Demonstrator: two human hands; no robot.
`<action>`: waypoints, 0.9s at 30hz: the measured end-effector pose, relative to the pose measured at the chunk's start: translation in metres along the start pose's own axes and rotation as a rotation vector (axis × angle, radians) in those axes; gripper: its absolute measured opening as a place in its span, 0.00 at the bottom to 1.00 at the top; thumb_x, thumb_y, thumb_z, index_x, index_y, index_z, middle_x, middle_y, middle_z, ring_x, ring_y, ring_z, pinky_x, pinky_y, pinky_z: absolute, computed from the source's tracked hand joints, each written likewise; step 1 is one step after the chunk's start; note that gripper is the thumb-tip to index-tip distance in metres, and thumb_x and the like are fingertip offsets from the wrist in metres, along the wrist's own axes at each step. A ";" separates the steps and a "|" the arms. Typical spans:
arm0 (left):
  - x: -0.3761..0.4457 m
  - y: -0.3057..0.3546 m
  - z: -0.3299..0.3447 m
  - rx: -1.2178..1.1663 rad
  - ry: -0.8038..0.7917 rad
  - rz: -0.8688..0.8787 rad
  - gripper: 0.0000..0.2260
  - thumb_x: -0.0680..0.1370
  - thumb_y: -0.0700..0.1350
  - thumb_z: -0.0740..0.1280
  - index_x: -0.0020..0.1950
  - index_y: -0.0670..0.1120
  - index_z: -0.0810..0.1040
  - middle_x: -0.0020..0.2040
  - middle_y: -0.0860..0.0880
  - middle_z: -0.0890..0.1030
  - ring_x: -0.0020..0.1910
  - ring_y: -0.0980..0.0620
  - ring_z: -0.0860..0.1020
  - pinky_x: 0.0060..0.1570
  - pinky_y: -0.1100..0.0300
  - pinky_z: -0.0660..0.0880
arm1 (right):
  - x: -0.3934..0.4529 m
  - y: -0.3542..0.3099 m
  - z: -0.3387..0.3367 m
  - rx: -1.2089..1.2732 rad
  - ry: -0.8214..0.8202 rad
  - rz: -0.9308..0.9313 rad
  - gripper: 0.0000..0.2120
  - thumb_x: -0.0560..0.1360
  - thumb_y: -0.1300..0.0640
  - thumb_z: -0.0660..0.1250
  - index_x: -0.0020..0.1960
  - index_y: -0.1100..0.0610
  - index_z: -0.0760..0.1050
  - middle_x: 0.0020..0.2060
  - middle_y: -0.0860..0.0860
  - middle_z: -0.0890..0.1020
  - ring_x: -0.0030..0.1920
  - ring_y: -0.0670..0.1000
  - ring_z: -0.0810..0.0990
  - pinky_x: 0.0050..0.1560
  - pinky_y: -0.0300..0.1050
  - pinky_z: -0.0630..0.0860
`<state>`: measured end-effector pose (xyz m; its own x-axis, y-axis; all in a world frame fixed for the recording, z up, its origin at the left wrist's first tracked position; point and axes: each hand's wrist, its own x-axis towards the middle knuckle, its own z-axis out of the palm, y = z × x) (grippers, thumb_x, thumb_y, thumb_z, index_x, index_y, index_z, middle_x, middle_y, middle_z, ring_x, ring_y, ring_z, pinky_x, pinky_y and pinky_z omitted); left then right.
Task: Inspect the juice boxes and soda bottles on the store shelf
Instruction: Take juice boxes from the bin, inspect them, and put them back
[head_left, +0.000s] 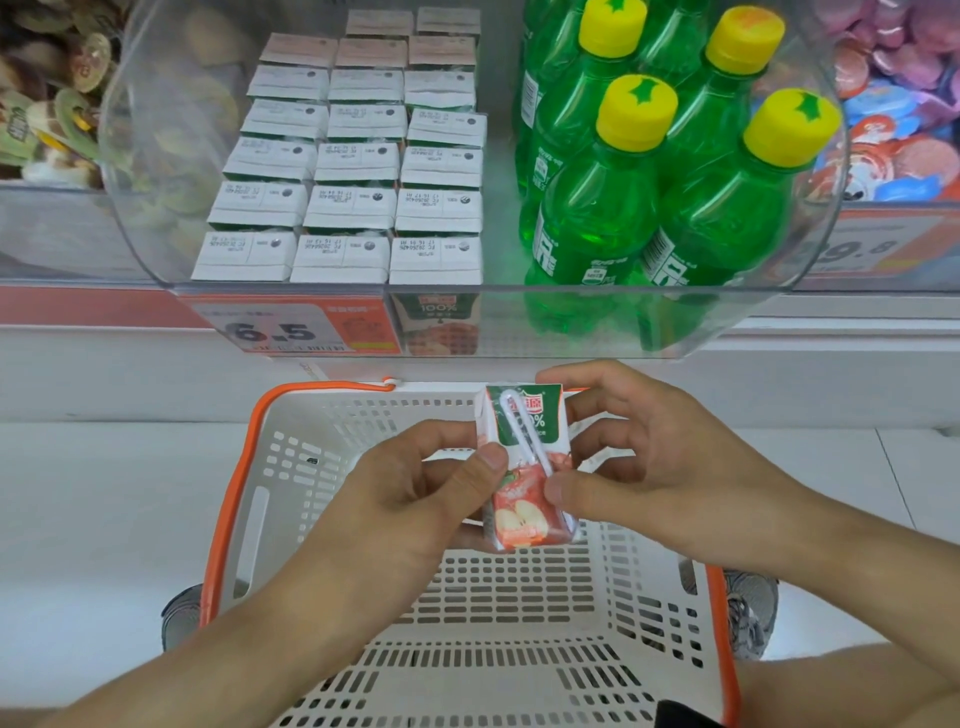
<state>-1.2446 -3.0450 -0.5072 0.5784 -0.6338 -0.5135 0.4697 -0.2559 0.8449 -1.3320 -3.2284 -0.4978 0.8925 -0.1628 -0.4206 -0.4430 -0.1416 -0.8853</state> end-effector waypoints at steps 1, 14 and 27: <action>0.000 0.000 0.000 0.002 0.005 0.002 0.11 0.78 0.43 0.65 0.58 0.42 0.80 0.46 0.39 0.86 0.47 0.39 0.85 0.49 0.50 0.82 | 0.000 0.000 0.000 -0.001 -0.007 -0.006 0.29 0.69 0.62 0.77 0.64 0.42 0.73 0.48 0.41 0.80 0.45 0.46 0.82 0.48 0.51 0.82; 0.001 -0.003 -0.002 0.032 0.027 0.006 0.10 0.79 0.46 0.64 0.58 0.46 0.80 0.45 0.41 0.87 0.46 0.41 0.85 0.49 0.53 0.82 | -0.003 -0.002 -0.002 -0.116 -0.134 -0.033 0.44 0.66 0.61 0.80 0.70 0.30 0.62 0.50 0.37 0.76 0.44 0.51 0.82 0.49 0.52 0.83; 0.001 -0.003 0.001 -0.074 0.046 -0.004 0.18 0.73 0.51 0.65 0.55 0.39 0.80 0.45 0.39 0.86 0.44 0.40 0.85 0.43 0.54 0.83 | -0.006 -0.008 -0.006 -0.206 -0.087 -0.121 0.47 0.64 0.57 0.83 0.71 0.29 0.62 0.65 0.34 0.69 0.61 0.40 0.77 0.54 0.40 0.81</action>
<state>-1.2463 -3.0459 -0.5101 0.6054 -0.5986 -0.5246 0.5194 -0.2022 0.8303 -1.3342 -3.2321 -0.4876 0.9402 -0.0495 -0.3371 -0.3322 -0.3527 -0.8748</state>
